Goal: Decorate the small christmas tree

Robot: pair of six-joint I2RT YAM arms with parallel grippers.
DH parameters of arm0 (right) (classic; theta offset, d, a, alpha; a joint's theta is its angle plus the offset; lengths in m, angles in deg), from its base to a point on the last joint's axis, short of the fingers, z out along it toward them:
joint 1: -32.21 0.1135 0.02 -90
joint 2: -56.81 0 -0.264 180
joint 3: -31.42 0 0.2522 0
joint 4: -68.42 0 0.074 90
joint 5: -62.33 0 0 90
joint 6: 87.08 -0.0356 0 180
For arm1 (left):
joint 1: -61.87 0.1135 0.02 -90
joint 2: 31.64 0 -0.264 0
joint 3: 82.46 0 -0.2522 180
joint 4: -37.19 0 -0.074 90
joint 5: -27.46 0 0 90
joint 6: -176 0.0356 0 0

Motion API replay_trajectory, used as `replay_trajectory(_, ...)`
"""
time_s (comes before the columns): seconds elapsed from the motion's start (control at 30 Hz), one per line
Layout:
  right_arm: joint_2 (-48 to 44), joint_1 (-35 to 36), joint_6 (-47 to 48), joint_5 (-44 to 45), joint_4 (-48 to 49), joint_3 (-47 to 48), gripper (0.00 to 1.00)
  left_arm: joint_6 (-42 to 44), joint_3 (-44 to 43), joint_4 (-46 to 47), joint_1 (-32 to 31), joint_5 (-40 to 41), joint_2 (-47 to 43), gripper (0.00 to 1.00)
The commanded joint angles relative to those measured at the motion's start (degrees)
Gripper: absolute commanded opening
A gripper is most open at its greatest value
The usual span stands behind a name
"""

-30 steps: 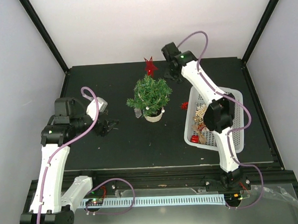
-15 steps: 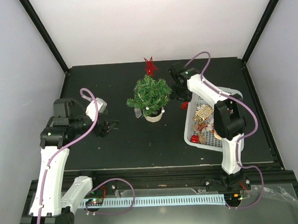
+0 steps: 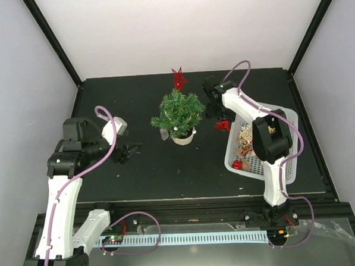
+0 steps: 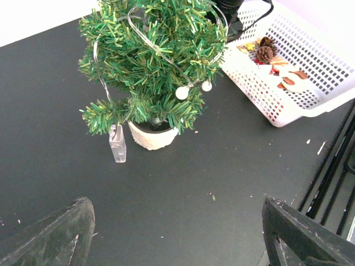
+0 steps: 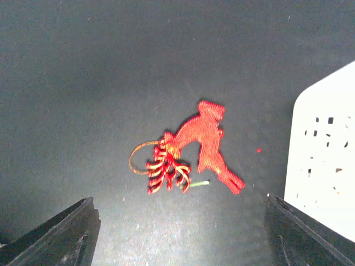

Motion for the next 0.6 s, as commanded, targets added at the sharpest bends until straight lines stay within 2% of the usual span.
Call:
replay_trajectory(0.0,5.0,-1.6,-1.5,5.7,-6.8,5.4,0.82,-0.7,0.0,1.1,-0.1,-0.7,-0.7,0.83)
replay_trajectory(0.2,11.2,-2.4,-1.5,2.2,-9.7,10.7,0.83,-0.6,-0.1,1.1,-0.2,-0.7,-0.5,0.83)
replay_trajectory(0.37,12.7,-3.2,-1.4,-3.7,-8.5,11.3,0.83,-0.4,-0.2,1.1,-0.2,-0.8,-0.1,0.83)
replay_trajectory(0.57,13.2,-3.9,-0.9,-6.3,-8.1,11.6,0.82,-0.3,-0.2,1.0,-0.1,-0.7,0.1,0.83)
